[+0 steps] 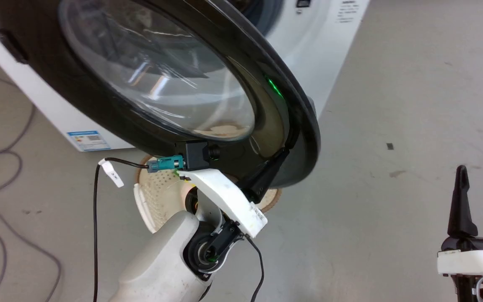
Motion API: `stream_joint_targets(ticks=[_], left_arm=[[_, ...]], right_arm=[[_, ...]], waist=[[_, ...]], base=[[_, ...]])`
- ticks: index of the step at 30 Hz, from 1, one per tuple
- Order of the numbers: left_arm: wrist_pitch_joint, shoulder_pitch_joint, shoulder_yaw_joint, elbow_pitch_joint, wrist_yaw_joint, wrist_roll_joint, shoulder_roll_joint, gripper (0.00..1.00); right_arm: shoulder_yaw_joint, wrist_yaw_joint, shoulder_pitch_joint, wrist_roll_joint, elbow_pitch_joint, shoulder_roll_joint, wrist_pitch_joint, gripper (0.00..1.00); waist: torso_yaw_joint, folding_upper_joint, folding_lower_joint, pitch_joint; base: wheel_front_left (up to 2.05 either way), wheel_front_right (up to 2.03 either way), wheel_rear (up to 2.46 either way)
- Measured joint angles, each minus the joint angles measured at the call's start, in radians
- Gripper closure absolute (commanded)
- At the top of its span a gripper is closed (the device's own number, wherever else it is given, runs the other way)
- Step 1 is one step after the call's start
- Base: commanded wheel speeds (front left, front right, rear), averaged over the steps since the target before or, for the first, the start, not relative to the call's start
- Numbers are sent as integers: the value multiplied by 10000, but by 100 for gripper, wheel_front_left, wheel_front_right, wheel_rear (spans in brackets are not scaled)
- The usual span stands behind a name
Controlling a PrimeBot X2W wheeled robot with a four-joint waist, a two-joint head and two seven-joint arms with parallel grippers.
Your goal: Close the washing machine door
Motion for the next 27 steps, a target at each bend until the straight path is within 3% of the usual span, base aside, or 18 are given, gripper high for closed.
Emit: stream_joint_targets(ticks=[6, 13, 14, 15, 16, 19, 22, 27], left_arm=[[-775, -247, -343, 481, 0, -439, 71, 100], [-1595, -249, -928, 606, 0, -430, 627, 100], [-1816, -246, -978, 654, 0, -253, 734, 68], [-2061, -236, -1005, 734, 0, -77, 823, 13], [-2351, -234, -1035, 834, 0, 221, 924, 0], [-2880, -229, -934, 1012, 359, 1198, 1237, 0], [-3049, -203, -341, 771, 1333, 2656, 1511, 0], [-3070, 567, 1490, -959, 2909, 5559, 1691, 0]], right_arm=[[351, 0, 1, -21, -15, 0, 0, 0], [650, 0, 38, -194, -69, 0, 0, 0], [671, 0, 55, -251, -102, 0, 0, 0], [677, 0, 77, -290, -130, 2, 0, 0], [660, 0, 115, -295, -142, 0, 0, 0], [614, 0, 244, -462, -222, 0, 0, 0], [571, 0, 247, -604, -376, 2, 0, 0], [523, 0, 244, -1012, -589, 2, 0, 0]], waist=[[-186, 0, 0, -31], [1, 0, 0, -375], [40, 0, 0, -439], [80, 0, 0, -509], [122, 0, 0, -584], [235, 0, -1, -824], [348, 0, -1, -1058], [599, 0, -1, -1368]], base=[[0, 0, 0], [0, 0, 0], [0, 0, 0], [0, 0, 0], [0, 0, 0], [0, 0, 0], [0, 0, 0], [0, 0, 0]])
